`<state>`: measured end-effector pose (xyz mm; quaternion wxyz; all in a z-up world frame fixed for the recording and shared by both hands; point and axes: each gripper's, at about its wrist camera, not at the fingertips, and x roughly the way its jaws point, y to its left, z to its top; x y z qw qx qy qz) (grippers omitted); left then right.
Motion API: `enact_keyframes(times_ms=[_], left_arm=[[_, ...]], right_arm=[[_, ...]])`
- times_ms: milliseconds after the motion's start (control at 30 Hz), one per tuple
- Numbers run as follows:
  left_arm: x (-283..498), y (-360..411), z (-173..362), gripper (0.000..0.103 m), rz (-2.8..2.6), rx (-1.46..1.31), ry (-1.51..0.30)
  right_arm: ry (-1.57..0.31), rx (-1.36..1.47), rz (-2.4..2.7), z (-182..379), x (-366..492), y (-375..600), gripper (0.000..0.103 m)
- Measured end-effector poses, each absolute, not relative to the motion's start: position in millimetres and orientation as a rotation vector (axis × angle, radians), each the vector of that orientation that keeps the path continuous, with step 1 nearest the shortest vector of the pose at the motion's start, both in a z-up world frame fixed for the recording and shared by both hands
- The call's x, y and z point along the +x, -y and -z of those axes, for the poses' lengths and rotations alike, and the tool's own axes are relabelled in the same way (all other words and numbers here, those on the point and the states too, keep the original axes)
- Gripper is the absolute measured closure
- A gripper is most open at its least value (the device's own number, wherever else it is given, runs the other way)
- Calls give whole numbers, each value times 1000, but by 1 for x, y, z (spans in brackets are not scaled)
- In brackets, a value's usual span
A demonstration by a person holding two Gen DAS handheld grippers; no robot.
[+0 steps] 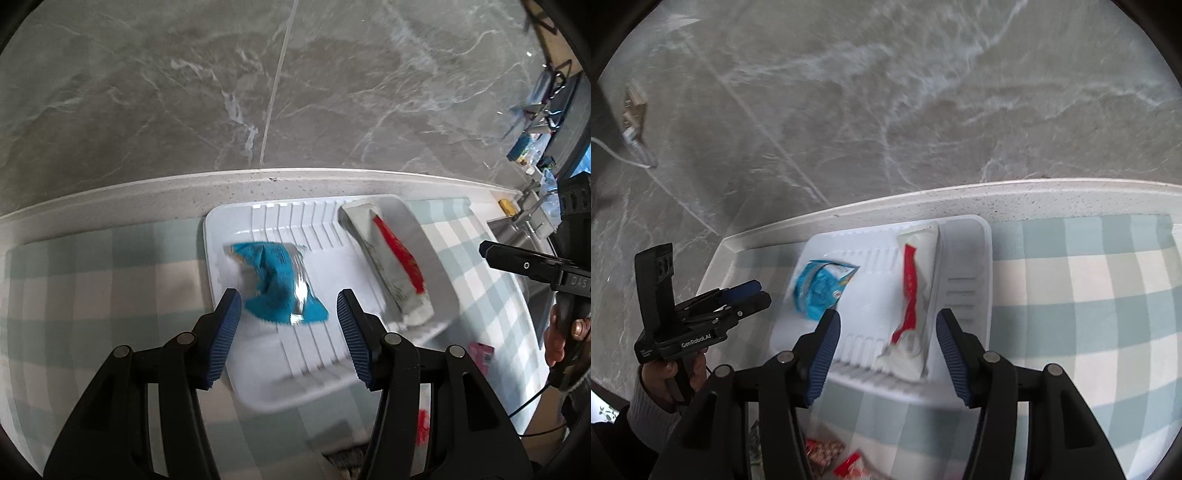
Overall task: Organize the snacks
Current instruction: 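Return both tools to the pile and grasp the blue Tip roll cake with the right gripper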
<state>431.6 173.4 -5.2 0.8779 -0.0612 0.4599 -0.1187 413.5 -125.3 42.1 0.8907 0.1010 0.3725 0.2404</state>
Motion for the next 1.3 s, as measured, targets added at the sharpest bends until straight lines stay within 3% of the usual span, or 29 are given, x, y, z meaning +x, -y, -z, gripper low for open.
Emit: enact_keyframes(times_ms=[300, 600, 967, 1300], left_arm=[[347, -174, -19, 47, 246, -135, -940], [271, -152, -9, 47, 271, -107, -980], [226, -128, 19, 47, 291, -96, -1059], [220, -118, 31, 47, 305, -85, -1092]], right_arm=[[-688, 125, -499, -61, 334, 133, 42], [-642, 17, -495, -51, 247, 146, 37], [-779, -240, -597, 24, 170, 132, 35], [-832, -653, -662, 87, 137, 94, 35]])
